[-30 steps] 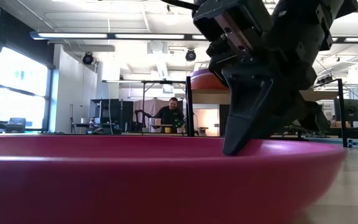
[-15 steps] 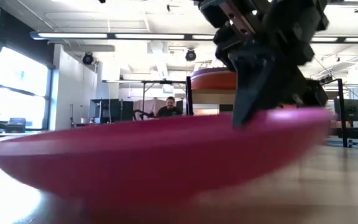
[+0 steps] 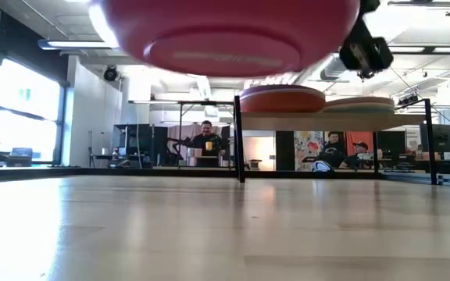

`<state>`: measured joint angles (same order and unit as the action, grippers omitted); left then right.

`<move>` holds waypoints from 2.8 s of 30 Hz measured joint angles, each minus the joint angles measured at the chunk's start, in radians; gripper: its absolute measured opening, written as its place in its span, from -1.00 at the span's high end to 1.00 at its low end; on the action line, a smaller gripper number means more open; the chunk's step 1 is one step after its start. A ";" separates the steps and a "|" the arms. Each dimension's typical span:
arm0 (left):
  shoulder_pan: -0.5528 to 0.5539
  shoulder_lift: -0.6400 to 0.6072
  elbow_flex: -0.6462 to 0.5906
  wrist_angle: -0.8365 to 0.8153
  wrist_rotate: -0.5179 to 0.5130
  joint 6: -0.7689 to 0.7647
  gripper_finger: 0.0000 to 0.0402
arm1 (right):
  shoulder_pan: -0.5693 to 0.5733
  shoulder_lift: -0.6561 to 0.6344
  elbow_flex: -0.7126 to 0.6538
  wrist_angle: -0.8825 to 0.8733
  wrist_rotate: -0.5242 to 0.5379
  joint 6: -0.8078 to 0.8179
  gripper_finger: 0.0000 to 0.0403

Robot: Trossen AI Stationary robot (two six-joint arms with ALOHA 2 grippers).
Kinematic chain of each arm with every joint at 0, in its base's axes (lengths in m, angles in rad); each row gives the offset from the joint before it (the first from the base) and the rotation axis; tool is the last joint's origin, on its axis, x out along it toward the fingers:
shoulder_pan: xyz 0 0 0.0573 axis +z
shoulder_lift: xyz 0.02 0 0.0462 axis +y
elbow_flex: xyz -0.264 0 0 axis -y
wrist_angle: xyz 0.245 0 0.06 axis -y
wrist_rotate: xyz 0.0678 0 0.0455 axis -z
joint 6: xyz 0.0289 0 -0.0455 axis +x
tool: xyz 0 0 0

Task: Place and stack plates onto a shelf
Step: Stack the pink plate on top of the violet plate on the shelf

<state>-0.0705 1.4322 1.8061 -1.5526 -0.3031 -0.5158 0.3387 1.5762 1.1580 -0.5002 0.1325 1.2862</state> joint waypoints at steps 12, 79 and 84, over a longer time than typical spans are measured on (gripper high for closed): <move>0.073 0.000 0.000 0.003 0.000 0.090 0.68 | -0.247 -0.335 0.000 -0.219 0.104 -0.147 1.00; 0.450 0.000 0.000 0.084 0.013 0.284 0.68 | -1.050 -0.314 0.000 -0.283 -0.118 -0.451 0.65; 0.450 0.000 0.000 0.085 0.013 0.284 0.68 | -1.074 -0.364 0.000 -0.247 -0.185 -0.449 0.53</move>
<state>0.3794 1.4326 1.8061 -1.4681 -0.2901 -0.2321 -0.7356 1.2124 1.1584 -0.7471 -0.0528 0.8370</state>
